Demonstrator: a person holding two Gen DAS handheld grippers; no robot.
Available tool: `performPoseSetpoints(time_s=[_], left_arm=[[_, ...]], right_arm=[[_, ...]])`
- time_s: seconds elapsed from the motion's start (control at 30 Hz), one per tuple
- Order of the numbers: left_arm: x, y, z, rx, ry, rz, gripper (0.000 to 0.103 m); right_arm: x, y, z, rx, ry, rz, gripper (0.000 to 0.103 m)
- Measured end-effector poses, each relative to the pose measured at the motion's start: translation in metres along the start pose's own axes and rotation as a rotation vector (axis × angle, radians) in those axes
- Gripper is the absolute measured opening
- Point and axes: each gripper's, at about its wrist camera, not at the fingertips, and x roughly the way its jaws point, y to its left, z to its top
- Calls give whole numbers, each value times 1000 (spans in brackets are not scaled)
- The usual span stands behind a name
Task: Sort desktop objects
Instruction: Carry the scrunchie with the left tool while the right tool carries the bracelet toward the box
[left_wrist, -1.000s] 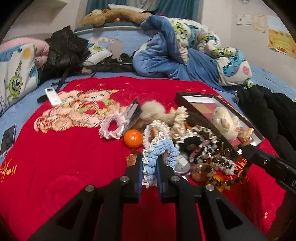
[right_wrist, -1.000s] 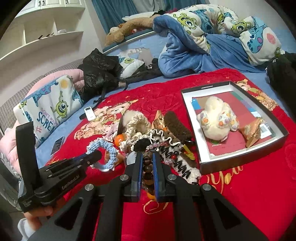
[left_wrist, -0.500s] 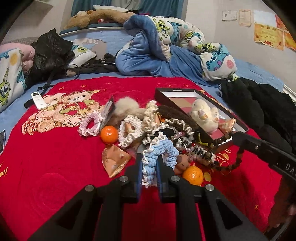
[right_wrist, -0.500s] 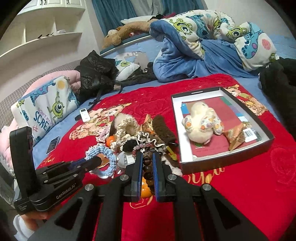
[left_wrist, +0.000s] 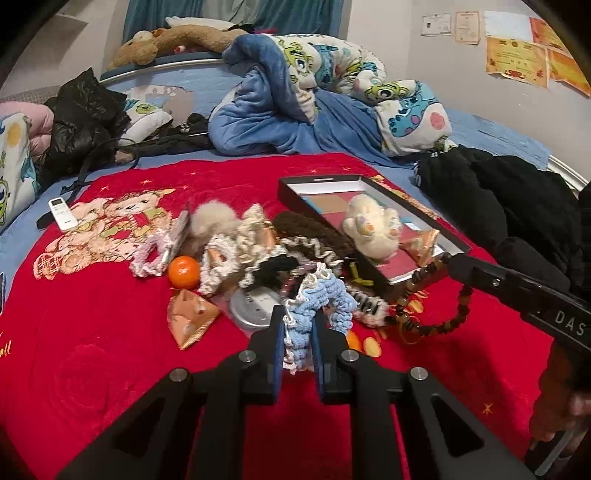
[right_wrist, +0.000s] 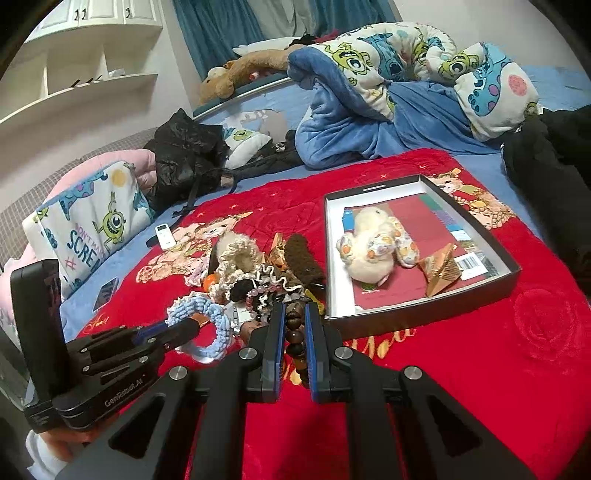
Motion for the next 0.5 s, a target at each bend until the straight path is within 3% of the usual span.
performPoseSetpoints(time_s=[0.5], left_arm=[[5,-71,1,37,-2,-127,14]], right_arm=[[-40,-43,-3,43,-47,-70,10]])
